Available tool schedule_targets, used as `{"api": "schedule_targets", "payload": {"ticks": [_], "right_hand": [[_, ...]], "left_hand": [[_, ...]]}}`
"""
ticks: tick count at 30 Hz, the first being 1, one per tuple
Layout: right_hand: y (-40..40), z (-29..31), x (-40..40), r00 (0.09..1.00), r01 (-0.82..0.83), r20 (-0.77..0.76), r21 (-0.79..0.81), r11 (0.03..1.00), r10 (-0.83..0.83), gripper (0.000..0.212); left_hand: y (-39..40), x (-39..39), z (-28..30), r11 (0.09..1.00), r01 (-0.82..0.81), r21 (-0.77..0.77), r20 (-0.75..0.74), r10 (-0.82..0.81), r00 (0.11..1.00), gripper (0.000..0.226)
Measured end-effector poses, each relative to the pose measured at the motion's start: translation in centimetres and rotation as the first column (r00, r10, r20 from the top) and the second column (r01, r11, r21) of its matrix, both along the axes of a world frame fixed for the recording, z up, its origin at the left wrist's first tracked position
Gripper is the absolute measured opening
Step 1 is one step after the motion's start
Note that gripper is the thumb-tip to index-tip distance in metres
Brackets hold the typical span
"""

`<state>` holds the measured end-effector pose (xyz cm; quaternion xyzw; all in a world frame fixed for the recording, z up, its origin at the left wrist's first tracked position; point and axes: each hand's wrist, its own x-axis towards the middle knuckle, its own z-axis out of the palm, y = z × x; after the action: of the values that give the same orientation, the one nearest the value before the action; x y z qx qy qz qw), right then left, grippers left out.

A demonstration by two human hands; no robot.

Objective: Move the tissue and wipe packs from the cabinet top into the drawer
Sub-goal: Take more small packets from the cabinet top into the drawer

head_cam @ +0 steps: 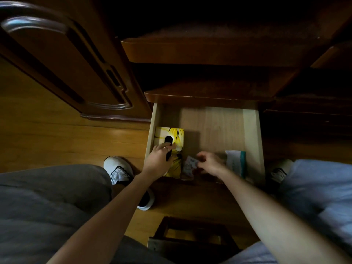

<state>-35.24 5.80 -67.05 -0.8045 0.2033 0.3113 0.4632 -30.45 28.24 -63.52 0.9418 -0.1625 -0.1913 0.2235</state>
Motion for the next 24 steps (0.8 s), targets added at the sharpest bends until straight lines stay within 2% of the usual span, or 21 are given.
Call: {"api": "schedule_targets", "payload": {"ticks": [3, 5, 9, 12, 14, 16, 18, 20, 22, 24], "right_hand": [[1.5, -1.0, -0.5, 0.977, -0.207, 0.012, -0.177, 0.962, 0.213, 0.059], [2.3, -1.4, -0.3, 0.965, -0.258, -0.006, -0.196, 0.946, 0.262, 0.06], [1.8, -0.7, 0.2, 0.96, -0.273, -0.097, -0.128, 0.954, 0.262, 0.068], [0.6, 2.2, 0.9, 0.988, -0.147, -0.062, -0.057, 0.988, 0.143, 0.073], [-0.7, 5.4, 2.4, 0.998, -0.061, 0.022, -0.02, 0.998, 0.062, 0.066], [-2.5, 9.9, 4.5, 0.983, -0.038, 0.178, -0.033, 0.999, 0.044, 0.05], [-4.5, 16.0, 6.4, 0.937, -0.02, 0.35, 0.029, 0.999, 0.009, 0.031], [-6.4, 22.9, 7.5, 0.858, -0.001, 0.512, 0.063, 0.998, -0.031, 0.02], [-7.9, 29.8, 7.7, 0.736, 0.008, 0.677, 0.02, 1.0, -0.019, 0.014], [-9.3, 36.1, 7.8, 0.574, 0.037, 0.819, -0.051, 0.998, 0.021, 0.012]], "left_hand": [[0.5, -0.7, -0.6, 0.983, 0.122, 0.137, -0.07, -0.113, 0.991, 0.056], [0.4, -0.8, -0.5, 0.972, 0.147, 0.182, -0.069, -0.137, 0.988, 0.056], [0.2, -0.4, 0.3, 0.953, 0.202, 0.227, -0.12, -0.179, 0.977, 0.055], [-0.5, 0.2, 2.7, 0.942, 0.232, 0.243, -0.148, -0.2, 0.968, 0.049], [-1.5, 1.3, 6.1, 0.955, 0.196, 0.223, 0.002, -0.202, 0.979, 0.037], [-3.2, 2.7, 11.0, 0.98, 0.146, 0.134, 0.275, -0.179, 0.945, 0.029], [-5.1, 4.7, 16.8, 0.982, 0.188, 0.011, 0.552, -0.162, 0.818, 0.027], [-7.1, 6.6, 23.1, 0.956, 0.289, -0.042, 0.762, -0.156, 0.628, 0.026], [-9.1, 8.4, 29.3, 0.923, 0.381, -0.057, 0.889, -0.126, 0.439, 0.024], [-11.0, 10.0, 35.0, 0.903, 0.422, -0.074, 0.955, -0.058, 0.291, 0.022]]}}
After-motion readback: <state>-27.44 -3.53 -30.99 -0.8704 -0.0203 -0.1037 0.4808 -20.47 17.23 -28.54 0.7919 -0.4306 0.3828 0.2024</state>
